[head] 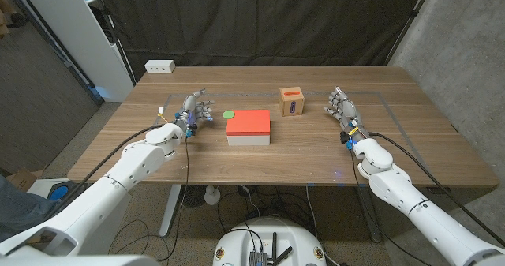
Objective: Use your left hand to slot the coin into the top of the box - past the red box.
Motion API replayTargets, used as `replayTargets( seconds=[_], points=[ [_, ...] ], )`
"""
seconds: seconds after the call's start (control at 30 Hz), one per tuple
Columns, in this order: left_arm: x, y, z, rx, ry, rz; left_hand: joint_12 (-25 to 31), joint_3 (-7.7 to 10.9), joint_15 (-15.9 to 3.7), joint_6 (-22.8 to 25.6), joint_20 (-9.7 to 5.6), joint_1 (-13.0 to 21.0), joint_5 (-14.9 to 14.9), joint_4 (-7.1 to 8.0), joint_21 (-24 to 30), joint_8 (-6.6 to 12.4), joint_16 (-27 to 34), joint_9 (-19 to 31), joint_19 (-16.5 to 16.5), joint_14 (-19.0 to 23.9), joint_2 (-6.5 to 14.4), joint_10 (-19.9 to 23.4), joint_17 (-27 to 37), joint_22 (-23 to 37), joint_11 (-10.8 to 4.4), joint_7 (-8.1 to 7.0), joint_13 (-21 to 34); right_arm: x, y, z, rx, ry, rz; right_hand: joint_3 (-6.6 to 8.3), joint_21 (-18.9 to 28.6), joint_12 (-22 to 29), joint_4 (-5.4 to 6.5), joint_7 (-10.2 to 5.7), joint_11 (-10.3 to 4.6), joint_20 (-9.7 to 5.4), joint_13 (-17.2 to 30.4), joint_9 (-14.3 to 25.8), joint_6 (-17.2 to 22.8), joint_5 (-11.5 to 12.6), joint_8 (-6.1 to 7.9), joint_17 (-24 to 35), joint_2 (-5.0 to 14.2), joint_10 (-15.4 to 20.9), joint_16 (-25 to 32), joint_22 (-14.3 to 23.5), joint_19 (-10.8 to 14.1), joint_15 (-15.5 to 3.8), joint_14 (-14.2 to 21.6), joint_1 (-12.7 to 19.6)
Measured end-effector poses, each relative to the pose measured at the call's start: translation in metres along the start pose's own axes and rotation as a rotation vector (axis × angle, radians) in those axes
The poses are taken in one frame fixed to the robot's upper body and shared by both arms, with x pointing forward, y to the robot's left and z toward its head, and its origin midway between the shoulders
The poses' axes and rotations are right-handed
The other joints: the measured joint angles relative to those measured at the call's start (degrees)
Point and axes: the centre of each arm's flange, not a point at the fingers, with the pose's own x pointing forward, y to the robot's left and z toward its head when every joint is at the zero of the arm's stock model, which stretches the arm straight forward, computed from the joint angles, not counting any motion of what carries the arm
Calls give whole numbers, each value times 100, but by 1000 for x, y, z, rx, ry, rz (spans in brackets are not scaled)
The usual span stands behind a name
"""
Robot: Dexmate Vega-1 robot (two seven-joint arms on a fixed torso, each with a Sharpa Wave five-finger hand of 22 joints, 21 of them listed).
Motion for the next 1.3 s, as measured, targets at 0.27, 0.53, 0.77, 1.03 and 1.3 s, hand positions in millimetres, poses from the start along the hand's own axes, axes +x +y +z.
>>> replayTargets(
  seconds=[0.27, 0.53, 0.77, 1.03, 1.3],
  points=[
    [-6, 1, -1, -27, 37, -28, 652, 287, 2, 199, -2, 827, 83, -92, 240, 0, 676, 21, -13, -4, -80, -13, -29, 368, -50, -118, -27, -6, 1, 0, -4, 0, -9, 0, 0, 0, 0, 0, 0, 0, 0, 0, 0, 0, 0, 0, 0, 0, 0, 0, 0, 0, 0, 0],
    [-13, 5, 1, -53, 71, -46, 1153, 473, 1, 460, -21, 2030, 171, -95, 383, 0, 1115, 45, -150, -42, -117, -15, -349, 415, -52, -218, -202, -14, 0, -1, -5, 3, -22, 0, 0, 0, 0, 0, 0, 0, 0, 0, 0, 0, 0, 0, 0, 0, 0, 0, 0, 0, 0, 0],
    [-19, 7, -3, -107, 115, -68, 1891, 415, 1, 559, -22, 2859, 171, -37, 807, 0, 1981, 82, -152, -42, -198, -37, -114, 789, -133, -255, 82, -20, 0, -2, -6, 6, -25, 0, 0, 0, 0, 0, 0, 0, 0, 0, 0, 0, 0, 0, 0, 0, 0, 0, 0, 0, 0, 0],
    [-28, 20, -2, -109, 110, -49, 2229, 397, 1, 662, 6, 3254, 213, -25, 1240, 0, 2453, 119, -269, -42, -148, -38, 56, 1319, -134, -297, 203, -21, 0, -2, -8, 9, -32, 0, 0, 0, 0, 0, 0, 0, 0, 0, 0, 0, 0, 0, 0, 0, 0, 0, 0, 0, 0, 0],
    [-40, 19, -9, -228, 179, -85, 2295, 375, 33, 662, 5, 3610, 213, -47, 1453, 0, 2621, 162, -449, -74, -194, -59, 33, 1602, -153, -297, 112, -28, 2, -5, -5, 19, -31, 0, 0, 0, 0, 0, 0, 0, 0, -1, 0, 0, 0, 0, 0, 0, 0, 0, 0, 0, 0, 0]
  ],
)
